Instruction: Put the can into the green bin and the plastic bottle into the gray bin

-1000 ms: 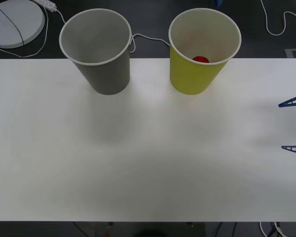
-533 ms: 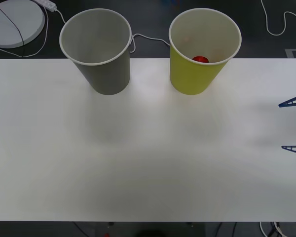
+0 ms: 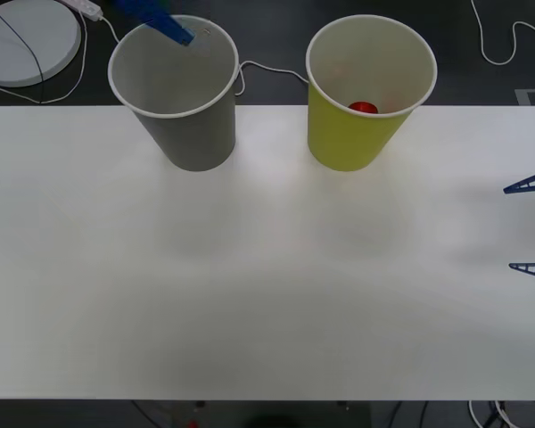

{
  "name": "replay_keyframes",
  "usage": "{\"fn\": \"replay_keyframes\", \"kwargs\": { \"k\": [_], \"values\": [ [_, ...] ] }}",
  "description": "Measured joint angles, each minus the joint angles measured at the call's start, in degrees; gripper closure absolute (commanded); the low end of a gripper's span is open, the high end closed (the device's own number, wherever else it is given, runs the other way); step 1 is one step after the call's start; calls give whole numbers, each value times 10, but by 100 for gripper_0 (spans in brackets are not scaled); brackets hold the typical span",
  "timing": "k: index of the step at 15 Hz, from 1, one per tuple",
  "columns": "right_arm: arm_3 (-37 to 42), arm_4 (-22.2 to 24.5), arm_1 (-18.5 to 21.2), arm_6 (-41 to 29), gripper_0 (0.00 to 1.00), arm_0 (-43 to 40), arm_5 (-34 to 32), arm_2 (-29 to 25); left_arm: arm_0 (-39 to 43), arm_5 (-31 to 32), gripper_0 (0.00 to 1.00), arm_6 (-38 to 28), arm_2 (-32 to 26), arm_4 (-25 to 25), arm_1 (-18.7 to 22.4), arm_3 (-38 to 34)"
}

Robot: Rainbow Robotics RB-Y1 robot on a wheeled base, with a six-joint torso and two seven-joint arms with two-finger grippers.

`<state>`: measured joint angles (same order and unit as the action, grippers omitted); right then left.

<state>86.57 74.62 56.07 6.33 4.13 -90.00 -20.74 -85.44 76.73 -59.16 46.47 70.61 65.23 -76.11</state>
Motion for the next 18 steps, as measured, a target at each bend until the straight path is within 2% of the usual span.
{"fn": "replay_keyframes", "kwargs": {
  "k": [4,6,9,11,14,18],
  "values": [
    [0,0,0,0,0,0,0,0,136,36,0,72,-130,18,44,-64],
    [0,0,0,0,0,0,0,0,213,44,0,98,-198,41,59,-118],
    [0,0,0,0,0,0,0,0,345,59,0,116,-321,62,61,-190],
    [0,0,0,0,0,0,0,0,421,66,0,154,-386,72,61,-224],
    [0,0,0,0,0,0,0,0,504,69,0,221,-443,78,61,-252],
    [0,0,0,0,0,0,0,0,573,98,0,315,-486,78,60,-257]
  ]
}}
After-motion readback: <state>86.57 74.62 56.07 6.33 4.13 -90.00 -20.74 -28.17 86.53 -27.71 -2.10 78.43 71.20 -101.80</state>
